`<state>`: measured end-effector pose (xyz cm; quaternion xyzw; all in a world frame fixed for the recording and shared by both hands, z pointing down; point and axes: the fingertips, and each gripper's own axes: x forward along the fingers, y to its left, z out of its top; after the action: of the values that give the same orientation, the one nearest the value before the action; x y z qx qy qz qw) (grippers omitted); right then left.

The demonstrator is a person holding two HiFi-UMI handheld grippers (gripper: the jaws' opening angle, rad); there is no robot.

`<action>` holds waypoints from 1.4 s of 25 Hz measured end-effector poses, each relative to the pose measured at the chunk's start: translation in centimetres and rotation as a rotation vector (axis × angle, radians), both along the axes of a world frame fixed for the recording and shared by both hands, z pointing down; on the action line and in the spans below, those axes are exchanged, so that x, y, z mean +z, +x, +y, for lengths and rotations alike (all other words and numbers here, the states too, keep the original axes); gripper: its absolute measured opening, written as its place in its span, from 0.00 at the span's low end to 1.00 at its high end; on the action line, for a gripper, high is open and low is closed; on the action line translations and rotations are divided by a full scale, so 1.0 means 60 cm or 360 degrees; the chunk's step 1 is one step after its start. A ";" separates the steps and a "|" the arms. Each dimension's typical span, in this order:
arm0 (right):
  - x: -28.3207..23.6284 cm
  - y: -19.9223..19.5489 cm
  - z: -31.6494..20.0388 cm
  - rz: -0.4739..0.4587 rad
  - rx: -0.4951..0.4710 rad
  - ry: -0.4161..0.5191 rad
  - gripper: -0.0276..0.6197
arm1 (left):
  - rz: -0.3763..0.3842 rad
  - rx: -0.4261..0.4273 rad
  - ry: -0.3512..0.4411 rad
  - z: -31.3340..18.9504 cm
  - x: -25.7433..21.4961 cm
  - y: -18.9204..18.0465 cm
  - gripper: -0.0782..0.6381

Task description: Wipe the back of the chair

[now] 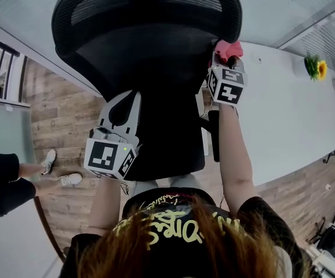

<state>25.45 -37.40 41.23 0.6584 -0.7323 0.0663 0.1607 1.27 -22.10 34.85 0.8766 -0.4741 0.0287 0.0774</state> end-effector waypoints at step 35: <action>0.003 -0.248 -0.007 -0.0003 -0.0225 0.0017 0.14 | -0.0004 -0.0212 -0.0003 0.034 0.001 -0.195 0.10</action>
<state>10.60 -37.82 41.41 0.6057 -0.7775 0.0516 0.1609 -10.45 -20.04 34.93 0.8430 -0.5315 0.0250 0.0795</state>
